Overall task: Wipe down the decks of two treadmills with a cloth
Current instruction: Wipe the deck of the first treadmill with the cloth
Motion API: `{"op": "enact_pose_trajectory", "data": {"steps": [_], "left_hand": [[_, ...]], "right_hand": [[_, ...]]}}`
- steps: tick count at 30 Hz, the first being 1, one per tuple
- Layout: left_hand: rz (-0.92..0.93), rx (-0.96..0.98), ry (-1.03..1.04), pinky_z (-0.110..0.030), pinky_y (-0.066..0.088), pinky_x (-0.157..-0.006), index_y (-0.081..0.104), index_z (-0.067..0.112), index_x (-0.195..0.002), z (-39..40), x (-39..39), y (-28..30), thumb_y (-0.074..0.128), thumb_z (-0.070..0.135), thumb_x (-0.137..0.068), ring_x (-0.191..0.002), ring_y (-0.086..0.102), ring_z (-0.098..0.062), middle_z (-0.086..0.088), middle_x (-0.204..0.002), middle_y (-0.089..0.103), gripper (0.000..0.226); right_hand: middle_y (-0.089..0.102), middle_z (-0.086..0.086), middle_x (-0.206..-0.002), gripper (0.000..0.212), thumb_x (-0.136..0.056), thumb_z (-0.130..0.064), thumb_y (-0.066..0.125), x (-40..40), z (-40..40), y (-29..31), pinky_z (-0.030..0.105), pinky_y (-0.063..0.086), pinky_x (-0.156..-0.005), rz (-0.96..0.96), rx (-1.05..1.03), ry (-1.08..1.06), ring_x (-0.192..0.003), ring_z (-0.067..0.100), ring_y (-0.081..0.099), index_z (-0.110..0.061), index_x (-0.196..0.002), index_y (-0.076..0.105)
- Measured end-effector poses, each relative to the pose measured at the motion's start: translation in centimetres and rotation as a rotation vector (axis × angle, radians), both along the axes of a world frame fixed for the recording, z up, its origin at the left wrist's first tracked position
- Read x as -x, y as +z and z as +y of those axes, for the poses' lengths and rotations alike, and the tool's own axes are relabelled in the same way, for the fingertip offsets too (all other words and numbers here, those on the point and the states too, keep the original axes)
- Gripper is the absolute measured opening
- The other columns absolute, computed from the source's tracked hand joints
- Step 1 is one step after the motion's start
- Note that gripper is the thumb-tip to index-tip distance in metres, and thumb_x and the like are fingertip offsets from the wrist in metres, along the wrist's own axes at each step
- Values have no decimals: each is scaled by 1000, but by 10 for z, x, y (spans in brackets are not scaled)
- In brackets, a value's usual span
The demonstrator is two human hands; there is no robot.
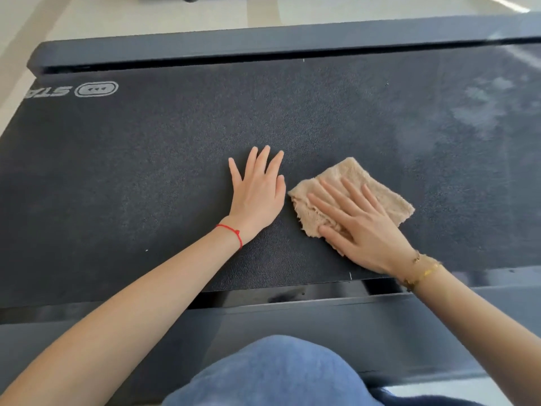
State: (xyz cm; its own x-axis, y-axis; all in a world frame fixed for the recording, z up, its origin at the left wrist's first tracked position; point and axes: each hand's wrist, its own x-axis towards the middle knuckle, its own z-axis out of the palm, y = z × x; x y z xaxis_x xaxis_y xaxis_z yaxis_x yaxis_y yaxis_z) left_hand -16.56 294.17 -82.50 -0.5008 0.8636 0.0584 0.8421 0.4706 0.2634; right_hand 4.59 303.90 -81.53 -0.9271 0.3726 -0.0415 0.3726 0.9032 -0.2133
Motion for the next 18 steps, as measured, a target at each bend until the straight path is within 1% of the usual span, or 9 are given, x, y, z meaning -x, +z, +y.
{"op": "enact_pose_trajectory", "data": {"steps": [4,7,9,12,16,18], "left_hand": [[-46,3,-41,-64,0,-118,22,22,-156,25,-9,4,29,29,-105,-153,3,-24,-5,-164,17,52],[-48,9,-55,-65,0,-117,22,22,-156,44,-15,4,29,29,-105,-153,3,-24,-5,-164,17,52],[-34,8,-59,-65,-1,-117,21,21,-156,56,-16,2,28,29,-105,-153,2,-25,-6,-164,16,52],[-8,-5,-34,-65,-2,-118,20,21,-156,77,-18,-3,28,30,-105,-153,2,-24,-5,-164,15,53],[54,-2,-4,-64,0,-118,18,21,-157,109,-24,-8,27,31,-105,-153,3,-24,-5,-164,15,53],[80,-5,5,-64,1,-118,19,21,-157,125,-29,-8,27,31,-105,-153,5,-25,-5,-164,15,53]], "right_hand": [[2,-16,-163,58,-99,-62,23,-24,-22,2,48,7,-123,-23,-11,64,-151,17,-6,-46,-152,8],[1,-16,-163,59,-98,-63,28,-29,-10,4,46,5,-123,-34,8,78,-151,16,-6,-45,-152,12],[1,-17,-162,59,-97,-64,27,-27,13,3,44,1,-123,-28,25,62,-151,15,-7,-47,-151,12],[3,-18,-162,59,-94,-67,23,-30,66,1,45,0,-123,-5,58,-40,-151,15,-7,-51,-150,12],[2,-17,-162,60,-94,-64,27,-27,143,2,45,-3,-122,-4,42,-177,-151,17,-6,-48,-150,14],[1,-18,-162,60,-94,-64,28,-21,166,2,43,-6,-122,-7,53,-236,-151,16,-7,-49,-150,14]]}}
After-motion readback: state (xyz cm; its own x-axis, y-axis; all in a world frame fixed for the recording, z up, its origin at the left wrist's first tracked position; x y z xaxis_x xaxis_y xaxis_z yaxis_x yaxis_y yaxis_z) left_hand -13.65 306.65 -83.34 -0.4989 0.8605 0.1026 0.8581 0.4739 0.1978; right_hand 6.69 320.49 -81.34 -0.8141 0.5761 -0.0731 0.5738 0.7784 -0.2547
